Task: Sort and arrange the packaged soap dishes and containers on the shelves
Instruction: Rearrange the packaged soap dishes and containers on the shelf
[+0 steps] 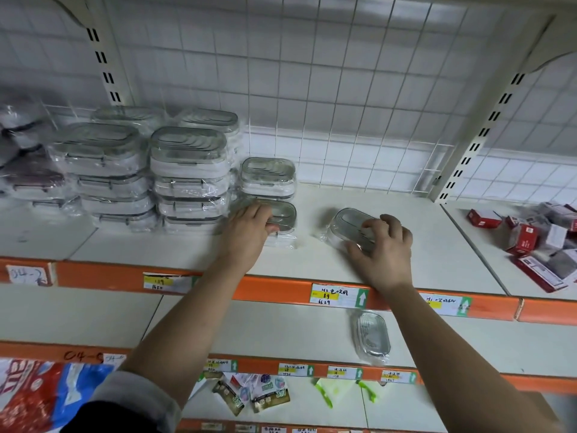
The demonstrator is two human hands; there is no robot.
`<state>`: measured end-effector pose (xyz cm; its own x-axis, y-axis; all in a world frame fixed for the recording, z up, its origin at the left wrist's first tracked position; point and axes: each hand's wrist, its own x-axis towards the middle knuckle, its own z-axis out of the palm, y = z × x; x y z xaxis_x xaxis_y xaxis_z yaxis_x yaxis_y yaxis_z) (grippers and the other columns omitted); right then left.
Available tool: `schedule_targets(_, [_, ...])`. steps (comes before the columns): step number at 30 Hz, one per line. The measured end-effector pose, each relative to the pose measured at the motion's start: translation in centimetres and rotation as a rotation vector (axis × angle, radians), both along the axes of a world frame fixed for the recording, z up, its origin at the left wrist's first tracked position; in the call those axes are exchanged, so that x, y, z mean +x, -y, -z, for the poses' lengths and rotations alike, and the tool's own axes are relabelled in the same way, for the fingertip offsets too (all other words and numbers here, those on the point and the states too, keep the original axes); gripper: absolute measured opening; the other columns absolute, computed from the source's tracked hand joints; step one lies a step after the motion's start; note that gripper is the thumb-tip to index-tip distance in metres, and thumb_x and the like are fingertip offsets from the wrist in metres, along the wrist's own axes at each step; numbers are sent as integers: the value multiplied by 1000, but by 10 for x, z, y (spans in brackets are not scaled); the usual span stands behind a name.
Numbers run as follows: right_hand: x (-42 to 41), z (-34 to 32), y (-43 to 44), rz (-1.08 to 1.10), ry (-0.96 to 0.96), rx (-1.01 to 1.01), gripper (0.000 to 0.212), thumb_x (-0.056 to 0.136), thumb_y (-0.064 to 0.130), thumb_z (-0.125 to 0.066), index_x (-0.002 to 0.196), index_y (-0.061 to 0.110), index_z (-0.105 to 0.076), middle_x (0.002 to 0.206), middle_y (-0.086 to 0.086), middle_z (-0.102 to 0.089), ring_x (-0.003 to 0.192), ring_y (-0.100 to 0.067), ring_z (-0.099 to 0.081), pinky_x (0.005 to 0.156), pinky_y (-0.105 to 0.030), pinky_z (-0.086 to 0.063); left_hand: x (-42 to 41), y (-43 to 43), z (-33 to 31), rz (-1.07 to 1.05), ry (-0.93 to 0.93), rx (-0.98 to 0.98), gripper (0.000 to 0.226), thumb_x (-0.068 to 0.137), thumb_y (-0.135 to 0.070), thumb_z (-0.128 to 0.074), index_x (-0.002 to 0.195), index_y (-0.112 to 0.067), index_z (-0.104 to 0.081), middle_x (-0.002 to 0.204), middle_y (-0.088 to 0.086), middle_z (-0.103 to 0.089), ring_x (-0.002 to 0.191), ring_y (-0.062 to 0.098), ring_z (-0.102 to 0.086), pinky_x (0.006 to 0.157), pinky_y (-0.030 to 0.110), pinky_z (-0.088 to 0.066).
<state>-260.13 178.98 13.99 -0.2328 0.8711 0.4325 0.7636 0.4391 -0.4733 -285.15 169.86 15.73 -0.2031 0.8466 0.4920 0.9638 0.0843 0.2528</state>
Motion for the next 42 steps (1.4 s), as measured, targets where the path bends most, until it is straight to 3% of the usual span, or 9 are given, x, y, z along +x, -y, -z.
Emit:
schedule_targets(5, [1, 3, -4, 10, -11, -65, 46, 79, 45, -73, 116, 22, -59, 137, -15, -47, 130, -36, -35, 102, -37, -31, 1, 8, -2, 44, 8, 77, 19, 86, -19, -72, 92, -3, -65, 98, 12, -63, 90, 33, -62, 73, 38, -45])
schedule_targets(10, [2, -6, 1, -27, -107, -48, 45, 76, 38, -78, 111, 16, -61, 124, -9, -53, 121, -34, -42, 96, -24, -25, -7, 35, -4, 98, -76, 151, 33, 95, -32, -45, 86, -8, -65, 91, 6, -64, 82, 30, -62, 70, 41, -51])
schedule_targets(12, [-3, -15, 6, -61, -188, 4, 43, 76, 35, -80, 108, 15, -61, 121, -7, -53, 118, -32, -44, 96, -20, -24, -17, 46, -5, 92, -116, 193, 32, 92, -31, -46, 82, -9, -66, 85, 4, -65, 80, 29, -63, 72, 40, -51])
schedule_targets(16, [-38, -38, 17, -270, -346, 37, 41, 75, 28, -83, 107, 14, -61, 118, -3, -51, 116, -27, -49, 96, -39, -46, -40, 62, -1, 44, -213, 215, 26, 89, -28, -50, 79, -11, -66, 77, 3, -63, 75, 27, -62, 70, 37, -49])
schedule_targets(21, [-93, -51, 20, -510, -262, 82, 40, 74, 34, -82, 105, 18, -61, 114, 1, -49, 113, -18, -51, 98, -40, -46, -48, 66, 8, 37, -180, 276, 22, 86, -24, -48, 70, -12, -58, 64, 1, -56, 62, 25, -56, 65, 34, -43])
schedule_targets(25, [-124, -46, 17, -564, -191, 85, 41, 76, 35, -81, 106, 14, -63, 113, 1, -49, 110, -16, -52, 97, -39, -46, -46, 66, 12, 49, -211, 330, 21, 86, -22, -49, 67, -14, -54, 55, 1, -52, 53, 25, -54, 60, 32, -45])
schedule_targets(28, [-138, -43, 16, -547, -165, 53, 39, 78, 35, -79, 107, 13, -66, 116, -4, -51, 116, -22, -49, 97, -44, -46, -48, 66, 12, 43, -221, 351, 22, 86, -21, -49, 67, -14, -55, 53, 1, -51, 51, 24, -53, 60, 32, -46])
schedule_targets(31, [-145, -34, 18, -408, -129, 206, 39, 79, 40, -77, 108, 14, -72, 114, -8, -57, 117, -32, -44, 101, -44, -39, -49, 66, 15, 47, -232, 374, 24, 87, -20, -49, 65, -13, -55, 52, 1, -49, 49, 24, -51, 60, 31, -46])
schedule_targets(42, [-135, -36, 28, -442, -20, 176, 41, 89, 33, -66, 126, 15, -64, 121, -8, -59, 118, -30, -48, 101, -43, -40, -46, 69, 10, 34, -265, 304, 26, 87, -20, -51, 62, -13, -54, 51, 2, -49, 49, 24, -52, 56, 31, -47])
